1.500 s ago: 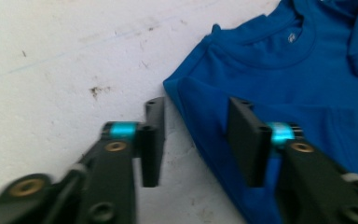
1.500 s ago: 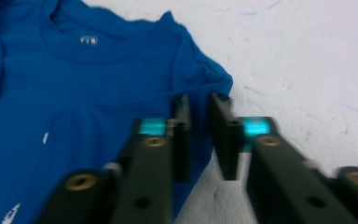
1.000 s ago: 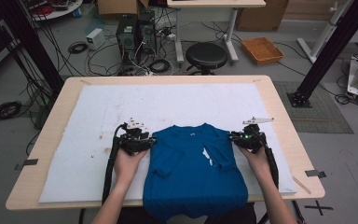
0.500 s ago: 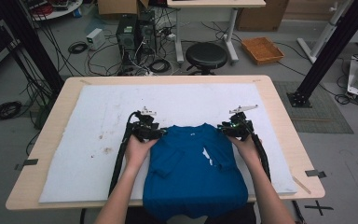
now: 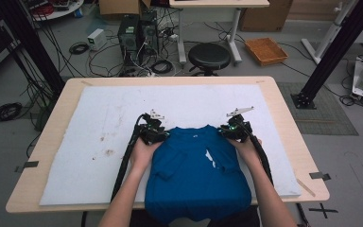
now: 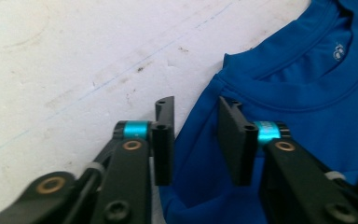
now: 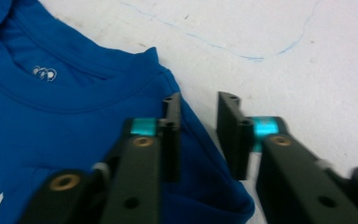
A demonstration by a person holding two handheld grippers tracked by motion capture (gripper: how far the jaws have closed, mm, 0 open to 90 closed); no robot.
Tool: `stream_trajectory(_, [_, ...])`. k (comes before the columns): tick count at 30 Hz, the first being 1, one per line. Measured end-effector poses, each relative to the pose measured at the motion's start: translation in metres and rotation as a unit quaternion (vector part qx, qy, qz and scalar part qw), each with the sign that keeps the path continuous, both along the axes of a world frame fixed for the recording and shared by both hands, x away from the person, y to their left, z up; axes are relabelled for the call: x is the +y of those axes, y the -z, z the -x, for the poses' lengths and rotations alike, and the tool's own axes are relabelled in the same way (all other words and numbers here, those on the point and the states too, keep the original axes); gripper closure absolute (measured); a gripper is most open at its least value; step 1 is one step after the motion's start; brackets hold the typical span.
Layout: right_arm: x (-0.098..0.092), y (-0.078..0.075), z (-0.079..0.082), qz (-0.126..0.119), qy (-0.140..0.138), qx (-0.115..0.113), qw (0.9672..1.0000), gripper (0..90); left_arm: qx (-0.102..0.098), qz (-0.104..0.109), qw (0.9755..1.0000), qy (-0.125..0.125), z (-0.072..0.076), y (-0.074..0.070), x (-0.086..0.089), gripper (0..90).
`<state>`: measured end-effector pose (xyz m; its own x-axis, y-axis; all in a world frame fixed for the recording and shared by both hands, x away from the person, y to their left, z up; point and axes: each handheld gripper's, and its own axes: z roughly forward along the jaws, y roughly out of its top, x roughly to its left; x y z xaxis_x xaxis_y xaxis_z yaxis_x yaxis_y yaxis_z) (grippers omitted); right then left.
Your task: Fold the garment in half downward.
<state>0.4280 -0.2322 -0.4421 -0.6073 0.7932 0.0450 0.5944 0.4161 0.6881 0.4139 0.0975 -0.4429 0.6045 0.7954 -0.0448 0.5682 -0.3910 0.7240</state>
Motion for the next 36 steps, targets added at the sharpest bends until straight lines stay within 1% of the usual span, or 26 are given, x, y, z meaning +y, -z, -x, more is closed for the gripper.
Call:
stream_trajectory(1, [0.001,0.000,0.001,0.004,-0.003,-0.002,1.0000,84.2,-0.001,0.003,1.0000,0.002,0.000,0.000,0.000,76.3])
stream_trajectory(2, [0.001,0.000,0.001,0.004,-0.003,-0.002,1.0000,84.2,0.000,0.004,1.0000,0.005,0.001,0.000,-0.001,76.3])
stream_trajectory(4, [0.005,0.000,0.002,0.015,-0.012,-0.010,0.9998,88.0,-0.007,-0.002,0.9999,0.012,0.003,0.000,-0.003,84.2])
stream_trajectory(6, [0.005,-0.001,0.002,0.017,-0.012,-0.015,0.9997,88.5,-0.008,-0.003,0.9998,0.017,0.003,0.000,-0.004,86.3])
stream_trajectory(7, [0.003,-0.001,0.001,0.009,-0.008,-0.012,0.9999,88.8,-0.005,0.002,0.9998,0.018,0.003,0.000,-0.003,86.8])
stream_trajectory(8, [0.003,-0.001,0.001,0.009,-0.008,-0.012,0.9999,88.8,-0.005,0.008,0.9998,0.017,0.002,0.000,-0.001,86.8])
stream_trajectory(10, [-0.002,-0.002,-0.002,-0.012,-0.002,-0.015,0.9998,89.0,-0.013,0.014,0.9997,0.017,0.000,-0.001,0.002,87.1])
stream_trajectory(11, [-0.004,-0.003,-0.004,-0.021,0.000,-0.014,0.9997,89.0,-0.017,0.023,0.9995,0.016,-0.004,-0.002,0.004,87.1])
stream_trajectory(13, [-0.005,-0.004,-0.007,-0.027,0.002,-0.011,0.9996,89.1,-0.020,0.024,0.9994,0.015,-0.007,-0.003,0.005,87.2])
stream_trajectory(14, [-0.007,-0.006,-0.014,-0.037,0.006,-0.008,0.9993,89.1,-0.021,0.024,0.9994,0.014,-0.009,-0.004,0.006,87.2])
stream_trajectory(16, [-0.007,-0.008,-0.018,-0.044,0.007,-0.008,0.9990,89.1,-0.030,0.035,0.9989,0.010,-0.016,-0.005,0.009,87.2])
stream_trajectory(17, [-0.006,-0.012,-0.027,-0.054,0.011,-0.014,0.9984,89.1,-0.032,0.042,0.9986,0.002,-0.025,-0.007,0.013,87.2])
stream_trajectory(19, [-0.006,-0.015,-0.032,-0.057,0.014,-0.013,0.9982,89.1,-0.034,0.043,0.9985,0.000,-0.030,-0.009,0.015,87.2])
stream_trajectory(20, [-0.005,-0.021,-0.039,-0.060,0.016,-0.021,0.9978,89.1,-0.047,0.038,0.9981,0.003,-0.038,-0.012,0.016,87.2])
stream_trajectory(21, [-0.005,-0.021,-0.039,-0.060,0.016,-0.021,0.9978,89.1,-0.047,0.038,0.9981,0.003,-0.038,-0.012,0.016,87.2])
stream_trajectory(22, [-0.006,-0.027,-0.046,-0.067,0.017,-0.023,0.9973,89.1,-0.064,0.032,0.9973,0.012,-0.043,-0.018,0.016,87.2])
stream_trajectory(23, [-0.006,-0.027,-0.046,-0.067,0.017,-0.023,0.9973,89.1,-0.064,0.032,0.9973,0.012,-0.043,-0.018,0.016,87.2])
stream_trajectory(24, [-0.006,-0.030,-0.047,-0.069,0.020,-0.026,0.9971,89.0,-0.073,0.031,0.9967,0.017,-0.044,-0.021,0.016,87.2])
stream_trajectory(25, [-0.008,-0.036,-0.047,-0.078,0.021,-0.036,0.9961,89.1,-0.085,0.030,0.9957,0.023,-0.043,-0.024,0.016,87.1])
stream_trajectory(26, [-0.009,-0.038,-0.046,-0.079,0.021,-0.037,0.9959,89.1,-0.091,0.032,0.9949,0.029,-0.042,-0.027,0.016,87.1])
stream_trajectory(29, [-0.011,-0.041,-0.041,-0.076,0.018,-0.046,0.9959,89.1,-0.098,0.040,0.9937,0.038,-0.034,-0.035,0.018,87.2])
stream_trajectory(31, [-0.012,-0.046,-0.033,-0.077,0.014,-0.047,0.9958,89.1,-0.107,0.045,0.9922,0.046,-0.026,-0.043,0.019,87.1])
stream_trajectory(32, [-0.011,-0.049,-0.029,-0.074,0.011,-0.051,0.9959,89.0,-0.111,0.050,0.9914,0.049,-0.021,-0.047,0.019,87.1])
stream_trajectory(33, [-0.010,-0.053,-0.022,-0.071,0.007,-0.064,0.9954,89.1,-0.116,0.056,0.9904,0.052,-0.016,-0.050,0.020,87.2])
stream_trajectory(35, [-0.011,-0.061,-0.008,-0.079,0.003,-0.083,0.9934,89.0,-0.123,0.070,0.9882,0.059,-0.004,-0.057,0.022,87.1])
stream_trajectory(36, [-0.011,-0.066,0.007,-0.076,-0.004,-0.096,0.9924,89.0,-0.126,0.071,0.9875,0.063,0.002,-0.061,0.023,87.1])
